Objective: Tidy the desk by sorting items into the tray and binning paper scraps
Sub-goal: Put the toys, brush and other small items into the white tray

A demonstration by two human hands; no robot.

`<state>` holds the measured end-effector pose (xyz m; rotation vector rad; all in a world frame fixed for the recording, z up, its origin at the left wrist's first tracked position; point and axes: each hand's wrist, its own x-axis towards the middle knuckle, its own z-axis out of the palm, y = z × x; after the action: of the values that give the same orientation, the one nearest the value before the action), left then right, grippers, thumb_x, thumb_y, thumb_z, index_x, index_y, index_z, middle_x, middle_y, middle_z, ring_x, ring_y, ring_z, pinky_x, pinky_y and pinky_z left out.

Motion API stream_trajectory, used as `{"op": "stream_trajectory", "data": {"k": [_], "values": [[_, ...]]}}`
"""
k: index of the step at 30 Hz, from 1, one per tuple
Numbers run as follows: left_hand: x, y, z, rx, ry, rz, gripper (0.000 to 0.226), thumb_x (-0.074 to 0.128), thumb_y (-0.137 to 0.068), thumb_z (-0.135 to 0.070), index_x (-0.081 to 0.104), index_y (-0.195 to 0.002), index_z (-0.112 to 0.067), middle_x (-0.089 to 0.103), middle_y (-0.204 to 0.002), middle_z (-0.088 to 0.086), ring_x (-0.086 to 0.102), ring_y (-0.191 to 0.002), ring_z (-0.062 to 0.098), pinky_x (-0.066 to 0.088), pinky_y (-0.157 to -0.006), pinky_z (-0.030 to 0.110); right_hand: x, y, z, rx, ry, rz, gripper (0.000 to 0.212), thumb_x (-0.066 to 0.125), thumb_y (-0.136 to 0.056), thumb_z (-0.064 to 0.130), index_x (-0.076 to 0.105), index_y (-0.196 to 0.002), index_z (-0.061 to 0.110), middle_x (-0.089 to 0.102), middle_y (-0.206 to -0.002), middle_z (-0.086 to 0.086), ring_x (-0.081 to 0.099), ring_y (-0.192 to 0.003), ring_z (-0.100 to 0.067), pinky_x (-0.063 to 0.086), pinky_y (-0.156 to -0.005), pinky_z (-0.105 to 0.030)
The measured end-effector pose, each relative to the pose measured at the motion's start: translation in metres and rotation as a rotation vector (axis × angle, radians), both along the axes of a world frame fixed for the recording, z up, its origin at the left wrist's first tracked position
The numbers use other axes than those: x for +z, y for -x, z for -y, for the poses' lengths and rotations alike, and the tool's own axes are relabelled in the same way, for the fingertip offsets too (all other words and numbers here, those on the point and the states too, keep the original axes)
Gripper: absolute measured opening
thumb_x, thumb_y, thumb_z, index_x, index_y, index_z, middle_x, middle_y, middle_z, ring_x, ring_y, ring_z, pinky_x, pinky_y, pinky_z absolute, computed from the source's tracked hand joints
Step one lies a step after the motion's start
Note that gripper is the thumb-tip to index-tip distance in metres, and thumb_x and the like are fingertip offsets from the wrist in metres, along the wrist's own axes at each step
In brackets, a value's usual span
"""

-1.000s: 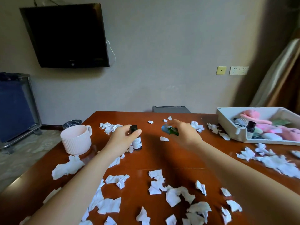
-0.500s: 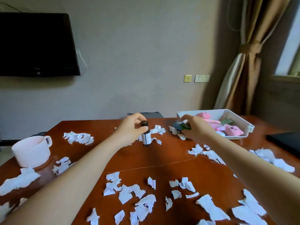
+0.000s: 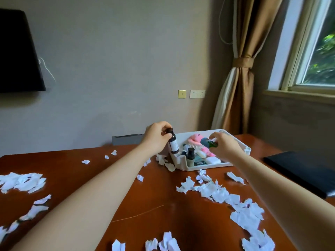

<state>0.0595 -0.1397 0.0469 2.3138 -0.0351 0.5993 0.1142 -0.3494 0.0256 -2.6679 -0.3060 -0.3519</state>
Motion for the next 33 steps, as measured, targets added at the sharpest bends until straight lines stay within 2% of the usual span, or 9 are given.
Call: {"op": "stream_trajectory", "data": {"k": [3,9,15,16,18,20,24,29,33], "values": [[-0.003,-0.033,0.007,0.010,-0.026,0.013,0.023,0.054,-0.086,-0.002,0.065,-0.103,-0.012,0.067,-0.107,0.006,0.061,-0.100,0.023,0.044,-0.085,0.025,-0.008,-0.025,0.002,-0.025,-0.014,-0.014,0.039,0.059,-0.085,0.013,0.054,-0.124,0.016,0.069,-0.112,-0.011,0.065,-0.087,-0.026,0.050,-0.062,-0.028],[-0.016,-0.097,0.014,0.023,-0.109,-0.010,0.024,0.055,-0.087,-0.003,0.064,-0.107,-0.014,0.066,-0.112,0.007,0.059,-0.105,0.027,0.048,-0.093,0.036,-0.024,-0.072,0.001,-0.053,-0.042,-0.069,0.037,0.062,-0.084,0.016,0.056,-0.121,0.015,0.069,-0.105,-0.011,0.062,-0.079,-0.023,0.050,-0.060,-0.028],[-0.033,-0.141,0.017,0.026,-0.193,-0.057,0.027,0.050,-0.089,0.000,0.063,-0.111,-0.010,0.063,-0.117,0.011,0.056,-0.108,0.029,0.046,-0.094,0.035,-0.042,-0.099,-0.004,-0.035,-0.007,-0.134,0.036,0.065,-0.083,0.021,0.058,-0.117,0.014,0.066,-0.099,-0.008,0.056,-0.076,-0.022,0.039,-0.053,-0.022],[-0.036,-0.146,0.018,0.026,-0.204,-0.065,0.027,0.050,-0.089,0.001,0.063,-0.110,-0.009,0.062,-0.117,0.012,0.056,-0.108,0.030,0.046,-0.093,0.035,-0.045,-0.102,-0.006,-0.029,-0.010,-0.143,0.036,0.066,-0.082,0.022,0.059,-0.116,0.014,0.066,-0.099,-0.008,0.059,-0.078,-0.024,0.041,-0.055,-0.023],[-0.043,-0.153,0.019,0.026,-0.220,-0.080,0.027,0.048,-0.089,0.003,0.063,-0.108,-0.008,0.062,-0.117,0.013,0.055,-0.107,0.031,0.046,-0.091,0.036,-0.049,-0.106,-0.008,-0.025,-0.014,-0.154,0.038,0.068,-0.078,0.023,0.060,-0.115,0.014,0.069,-0.106,-0.011,0.064,-0.089,-0.027,0.051,-0.069,-0.028],[-0.050,-0.158,0.021,0.025,-0.223,-0.094,0.027,0.047,-0.089,0.004,0.063,-0.107,-0.008,0.062,-0.116,0.014,0.056,-0.106,0.032,0.047,-0.091,0.037,-0.050,-0.110,-0.009,-0.026,-0.016,-0.160,0.040,0.069,-0.077,0.024,0.060,-0.115,0.015,0.069,-0.109,-0.011,0.064,-0.091,-0.026,0.054,-0.078,-0.031],[-0.065,-0.164,0.022,0.021,-0.215,-0.124,0.032,0.044,-0.088,0.005,0.064,-0.107,-0.011,0.062,-0.117,0.014,0.056,-0.104,0.032,0.048,-0.090,0.036,-0.052,-0.114,-0.005,0.006,0.024,-0.154,0.037,0.067,-0.080,0.025,0.061,-0.116,0.018,0.068,-0.112,-0.009,0.062,-0.090,-0.024,0.047,-0.072,-0.025],[-0.069,-0.168,0.023,0.019,-0.211,-0.137,0.038,0.040,-0.089,0.006,0.063,-0.113,-0.013,0.059,-0.122,0.012,0.055,-0.108,0.031,0.047,-0.093,0.036,-0.052,-0.120,-0.001,0.089,0.077,-0.141,0.038,0.066,-0.081,0.016,0.060,-0.119,0.019,0.066,-0.118,-0.006,0.063,-0.101,-0.025,0.053,-0.085,-0.031],[-0.073,-0.170,0.021,0.016,-0.216,-0.113,0.039,0.039,-0.088,0.008,0.064,-0.112,-0.010,0.060,-0.121,0.014,0.055,-0.109,0.033,0.047,-0.095,0.038,-0.050,-0.125,-0.005,0.146,0.143,-0.117,0.039,0.067,-0.081,0.019,0.060,-0.120,0.020,0.065,-0.117,-0.006,0.061,-0.101,-0.026,0.051,-0.085,-0.031]]}}
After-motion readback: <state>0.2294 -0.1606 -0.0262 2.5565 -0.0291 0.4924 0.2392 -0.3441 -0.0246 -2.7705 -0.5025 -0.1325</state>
